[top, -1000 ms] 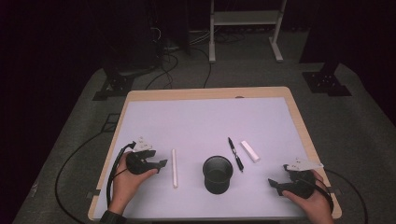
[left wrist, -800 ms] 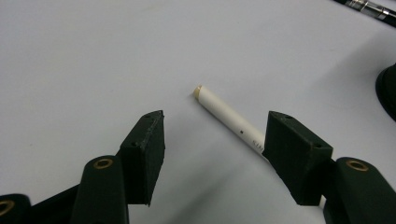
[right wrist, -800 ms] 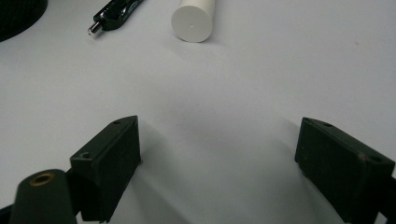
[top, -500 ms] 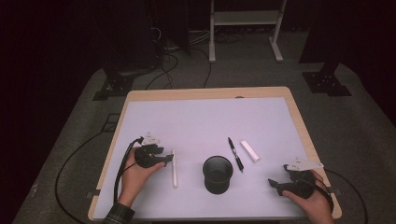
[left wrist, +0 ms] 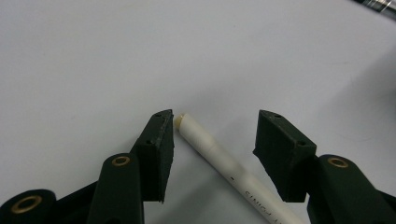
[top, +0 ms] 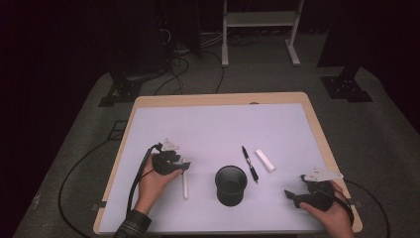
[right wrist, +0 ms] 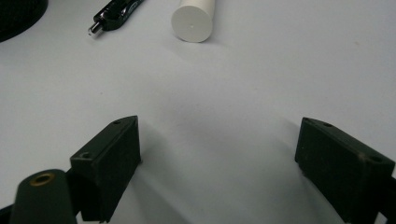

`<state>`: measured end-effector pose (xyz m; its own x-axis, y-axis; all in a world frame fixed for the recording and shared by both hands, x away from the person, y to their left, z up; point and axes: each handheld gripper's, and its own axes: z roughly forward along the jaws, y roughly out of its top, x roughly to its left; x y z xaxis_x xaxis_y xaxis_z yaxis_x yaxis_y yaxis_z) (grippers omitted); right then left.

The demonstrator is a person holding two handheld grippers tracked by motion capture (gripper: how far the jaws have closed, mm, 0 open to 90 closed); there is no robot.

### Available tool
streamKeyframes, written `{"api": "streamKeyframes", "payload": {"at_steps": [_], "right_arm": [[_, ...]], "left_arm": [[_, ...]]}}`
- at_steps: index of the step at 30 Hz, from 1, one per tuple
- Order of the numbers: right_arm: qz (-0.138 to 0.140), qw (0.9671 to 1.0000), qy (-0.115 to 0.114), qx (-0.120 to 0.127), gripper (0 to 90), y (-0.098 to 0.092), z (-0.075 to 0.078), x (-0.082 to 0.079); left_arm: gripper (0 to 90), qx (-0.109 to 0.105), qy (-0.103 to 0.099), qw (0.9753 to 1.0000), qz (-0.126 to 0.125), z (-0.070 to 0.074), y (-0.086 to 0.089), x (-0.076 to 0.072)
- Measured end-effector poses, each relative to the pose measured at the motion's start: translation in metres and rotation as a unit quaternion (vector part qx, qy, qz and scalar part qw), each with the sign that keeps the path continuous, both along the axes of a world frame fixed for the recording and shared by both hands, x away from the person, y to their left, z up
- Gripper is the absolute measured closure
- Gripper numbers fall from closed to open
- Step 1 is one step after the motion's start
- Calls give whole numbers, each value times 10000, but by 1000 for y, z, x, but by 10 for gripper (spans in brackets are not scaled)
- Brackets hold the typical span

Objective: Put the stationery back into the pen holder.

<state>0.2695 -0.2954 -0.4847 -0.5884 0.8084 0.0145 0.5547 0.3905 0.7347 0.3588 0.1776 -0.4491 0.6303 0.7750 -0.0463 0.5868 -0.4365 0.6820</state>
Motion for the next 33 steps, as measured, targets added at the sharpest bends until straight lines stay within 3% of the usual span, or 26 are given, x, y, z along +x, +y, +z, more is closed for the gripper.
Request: {"api": "streamKeyframes", "payload": {"at_steps": [9,19,26,33], "right_arm": [[-1,10000,3,1,131,0,0,0],[0,10000,3,1,131,0,0,0],[4,10000,-2,1,131,0,0,0],[-3,10000,9,10,131,0,0,0]], "left_arm": [[515,178,141,9997,24,-6,0,3],[565,218,307,9993,72,-9,-2,6],[610,145,544,9982,218,-6,2,10],[644,381,747,9961,256,-2,-1,16]]}}
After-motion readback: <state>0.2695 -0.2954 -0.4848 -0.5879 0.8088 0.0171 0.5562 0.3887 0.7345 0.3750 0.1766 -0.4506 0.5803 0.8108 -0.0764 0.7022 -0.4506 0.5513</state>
